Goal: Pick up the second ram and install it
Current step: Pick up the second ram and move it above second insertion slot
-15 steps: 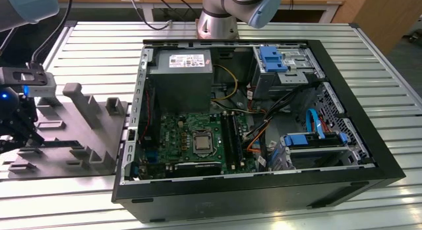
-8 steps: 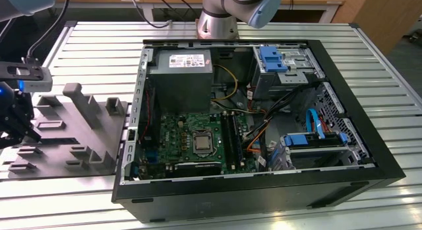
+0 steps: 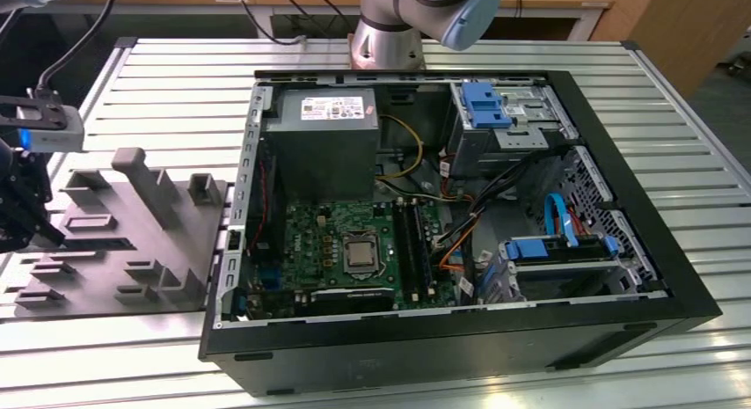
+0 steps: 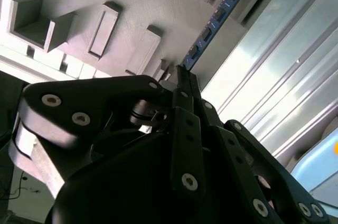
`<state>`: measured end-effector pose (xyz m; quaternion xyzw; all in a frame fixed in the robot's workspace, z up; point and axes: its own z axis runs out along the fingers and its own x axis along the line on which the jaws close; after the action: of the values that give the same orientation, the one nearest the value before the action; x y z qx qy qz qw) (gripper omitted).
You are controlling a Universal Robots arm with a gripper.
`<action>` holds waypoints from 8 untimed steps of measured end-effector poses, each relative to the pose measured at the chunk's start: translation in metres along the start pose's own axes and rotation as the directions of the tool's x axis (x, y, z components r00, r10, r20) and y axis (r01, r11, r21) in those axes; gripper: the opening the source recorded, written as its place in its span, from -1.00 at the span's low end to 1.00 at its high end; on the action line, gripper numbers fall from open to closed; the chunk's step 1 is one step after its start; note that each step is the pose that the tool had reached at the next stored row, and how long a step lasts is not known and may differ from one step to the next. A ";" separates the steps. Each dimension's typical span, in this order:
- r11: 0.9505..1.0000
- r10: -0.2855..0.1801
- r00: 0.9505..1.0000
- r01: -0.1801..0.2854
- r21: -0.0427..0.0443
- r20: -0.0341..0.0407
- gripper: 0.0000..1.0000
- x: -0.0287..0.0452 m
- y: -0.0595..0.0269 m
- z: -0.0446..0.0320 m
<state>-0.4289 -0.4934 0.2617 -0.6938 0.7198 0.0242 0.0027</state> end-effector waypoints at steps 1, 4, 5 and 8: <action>1.000 0.000 1.000 0.000 0.000 0.000 -0.77 -0.0001 0.0001 -0.0019; 1.000 0.000 1.000 0.000 0.000 0.000 -0.77 -0.0003 0.0002 -0.0073; 1.000 0.000 1.000 0.000 0.000 0.000 -0.77 -0.0003 0.0003 -0.0088; 1.000 0.000 1.000 0.000 0.000 0.000 -0.77 -0.0005 0.0004 -0.0133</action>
<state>-0.4289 -0.4934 0.2750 -0.6938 0.7198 0.0242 0.0027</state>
